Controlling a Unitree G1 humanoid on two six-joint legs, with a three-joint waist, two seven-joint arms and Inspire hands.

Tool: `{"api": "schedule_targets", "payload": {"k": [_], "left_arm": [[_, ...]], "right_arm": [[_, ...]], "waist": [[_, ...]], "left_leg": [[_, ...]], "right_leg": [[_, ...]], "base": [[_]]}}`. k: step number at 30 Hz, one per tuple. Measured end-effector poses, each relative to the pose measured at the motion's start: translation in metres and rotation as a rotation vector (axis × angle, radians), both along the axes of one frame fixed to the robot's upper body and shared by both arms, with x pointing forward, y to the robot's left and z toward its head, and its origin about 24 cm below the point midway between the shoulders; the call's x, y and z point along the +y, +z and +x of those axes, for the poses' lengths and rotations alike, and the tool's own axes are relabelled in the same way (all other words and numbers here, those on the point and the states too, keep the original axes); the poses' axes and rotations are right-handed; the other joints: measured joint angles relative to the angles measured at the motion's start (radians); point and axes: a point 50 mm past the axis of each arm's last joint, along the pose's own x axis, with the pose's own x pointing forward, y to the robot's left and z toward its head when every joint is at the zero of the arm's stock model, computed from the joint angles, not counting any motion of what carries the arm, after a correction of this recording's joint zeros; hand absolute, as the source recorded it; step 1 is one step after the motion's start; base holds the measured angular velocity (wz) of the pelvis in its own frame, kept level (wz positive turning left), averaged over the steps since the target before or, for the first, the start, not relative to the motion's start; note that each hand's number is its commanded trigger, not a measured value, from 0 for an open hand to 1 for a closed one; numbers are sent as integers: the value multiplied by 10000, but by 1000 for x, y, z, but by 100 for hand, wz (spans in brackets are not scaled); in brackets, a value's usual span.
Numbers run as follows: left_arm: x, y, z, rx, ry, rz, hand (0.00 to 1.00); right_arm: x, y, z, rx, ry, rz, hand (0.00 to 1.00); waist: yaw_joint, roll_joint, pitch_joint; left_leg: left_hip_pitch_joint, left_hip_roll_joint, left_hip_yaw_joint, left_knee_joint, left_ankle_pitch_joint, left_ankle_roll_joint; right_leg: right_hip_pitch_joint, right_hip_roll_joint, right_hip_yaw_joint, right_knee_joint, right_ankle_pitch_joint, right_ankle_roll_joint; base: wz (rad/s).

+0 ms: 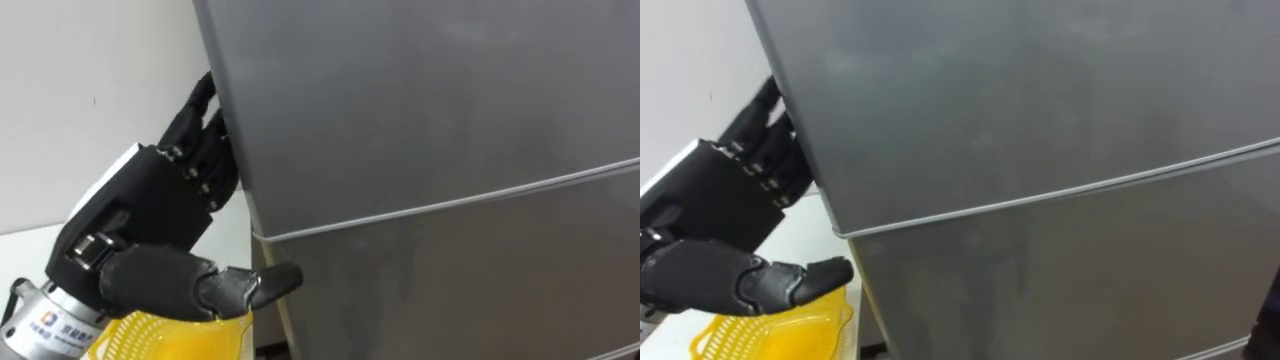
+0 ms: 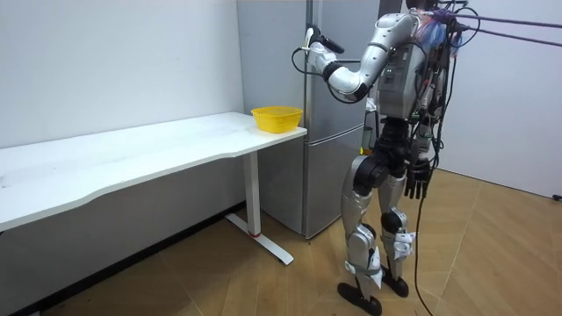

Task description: Retrieve from the upper fridge

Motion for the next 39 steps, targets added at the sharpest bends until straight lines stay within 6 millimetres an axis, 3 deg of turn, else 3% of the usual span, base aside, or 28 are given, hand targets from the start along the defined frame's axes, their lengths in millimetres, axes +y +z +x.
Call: {"api": "schedule_targets", "payload": {"k": [4, 5, 6, 7, 8, 13, 15, 16, 17, 18, 30, 32, 39], "left_arm": [[-1, -1, 0, -50, -32, 272, 0], [-1, -1, 0, -45, -28, 297, 12], [-1, -1, 0, -41, -29, 291, 62], [-1, -1, 0, -37, -26, 283, 92], [-1, -1, 0, -35, -20, 280, 100], [5, 0, 1, 27, 538, 72, 100], [9, 2, 1, -19, 782, 0, 100], [10, 2, 1, -39, 894, -64, 35], [9, 2, 1, -36, 789, -123, 35], [8, 2, 1, -36, 744, -152, 0], [-9, -4, 1, 164, -109, -10, 0], [-11, -5, 1, 203, -245, 30, 0], [-12, -4, 1, 172, -349, 41, 0]], "right_arm": [[-3, 1, 3, -43, 30, 0, 0], [-3, 1, 4, -78, 29, -13, 0], [-3, 1, 5, -105, 19, -15, 0], [-4, 2, 7, -145, 14, -22, 0], [-4, 2, 7, -159, 25, -38, 0], [-5, 2, 8, -179, 48, -93, 0], [-4, 2, 7, -128, 97, -78, 0], [-4, 2, 7, -125, 99, -75, 0], [-4, 2, 8, -134, 102, -78, 0], [-4, 2, 9, -148, 106, -79, 0], [-6, 2, 14, -277, 141, -88, 0], [-7, 3, 14, -292, 154, -123, 0], [-10, 4, 16, -304, 187, -119, 0]], "waist": [[-4, 5, 0], [-19, 15, 3], [-30, 69, -16], [-34, 57, 14], [-34, 92, 12], [-19, 218, 81], [-11, 235, 73], [2, 262, 54], [-5, 254, 59], [-6, 255, 59], [-205, 250, 61], [-203, 308, 19], [-201, 303, 0]], "left_leg": [[9, -24, 0, 7, 15, 20], [6, -24, -3, 7, 16, 21], [2, -24, -6, 10, 16, 21], [-4, -24, -11, 11, 16, 22], [-7, -24, -16, 7, 16, 22], [-12, -32, -55, -16, 18, 26], [-16, -44, -67, -9, 19, 27], [-7, -53, -72, 6, 20, 29], [-3, -68, -86, 7, 26, 36], [-2, -74, -92, 8, 28, 39], [9, -145, -101, -66, 71, 115], [7, -145, -79, -60, 77, 123], [5, -179, -58, 9, 100, 151]], "right_leg": [[14, -4, 8, -5, -3, 7], [19, -3, 8, -10, -3, 8], [28, -3, 5, -14, -3, 8], [33, -3, 2, -18, -3, 8], [38, -4, -6, -18, -4, 8], [121, -5, -63, -88, -8, 15], [160, -3, -83, -156, -8, 16], [172, -9, -90, -160, -10, 20], [183, -22, -104, -160, -13, 24], [189, -26, -108, -159, -13, 25], [247, -92, -66, -145, 17, 83], [206, -95, -32, -146, 14, 87], [166, -143, -56, -148, -6, 121]], "base": [[0], [0], [0], [4], [4], [7], [8], [6], [6], [6], [4], [-2], [0]]}}
